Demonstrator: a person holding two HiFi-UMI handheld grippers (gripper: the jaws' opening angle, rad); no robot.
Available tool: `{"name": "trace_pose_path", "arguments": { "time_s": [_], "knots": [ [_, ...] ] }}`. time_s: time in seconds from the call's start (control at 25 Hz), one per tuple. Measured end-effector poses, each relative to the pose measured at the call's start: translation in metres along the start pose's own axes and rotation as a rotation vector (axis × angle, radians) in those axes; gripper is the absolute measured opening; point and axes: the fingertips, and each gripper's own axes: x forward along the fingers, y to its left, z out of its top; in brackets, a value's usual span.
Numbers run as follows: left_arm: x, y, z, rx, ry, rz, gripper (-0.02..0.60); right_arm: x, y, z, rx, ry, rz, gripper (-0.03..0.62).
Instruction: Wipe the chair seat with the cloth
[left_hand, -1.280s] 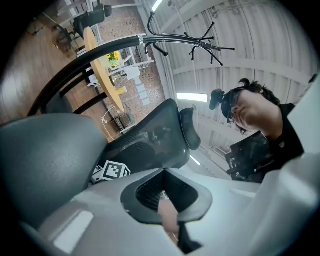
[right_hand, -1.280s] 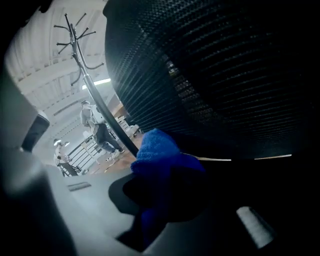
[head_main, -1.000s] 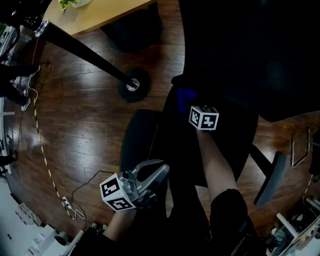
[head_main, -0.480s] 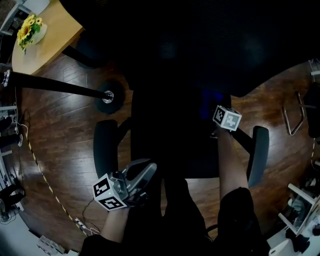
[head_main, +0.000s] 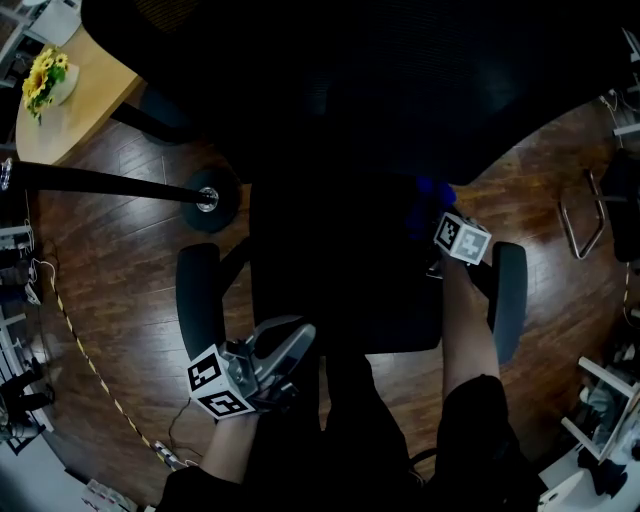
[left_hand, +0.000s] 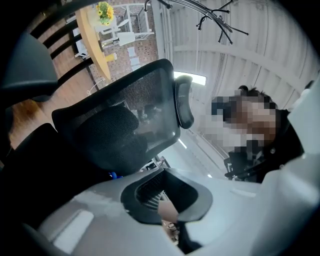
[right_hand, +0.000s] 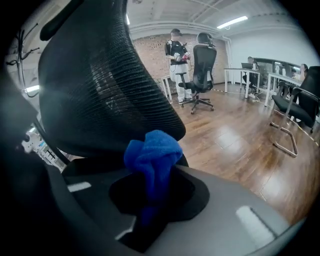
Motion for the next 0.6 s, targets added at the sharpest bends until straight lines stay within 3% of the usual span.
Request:
{"name": "trace_pose_path", "arguments": {
  "time_s": [0.12,0.24,0.36,0.6],
  "knots": [
    [-0.007,-0.004,0.006,0.003,-0.021,0.000,-0.008,-0.006,0.008,0.004,0.015,-0.033,0.051,0.063],
    [-0.015,-0.010,0.015,0.010,-0.050,0.000,-0.008,-0.024,0.053,0.022,0.038,-0.136,0.163,0.062],
    [-0.026,-0.013,0.026,0.022,-0.098,0.008,-0.008,-0.038,0.141,0.022,-0.027,-0.157,0.336,0.063],
    [-0.048,-0.009,0.043,0.038,-0.164,0.035,-0.008,-0.031,0.333,-0.028,-0.101,-0.029,0.672,0.063]
  ]
}}
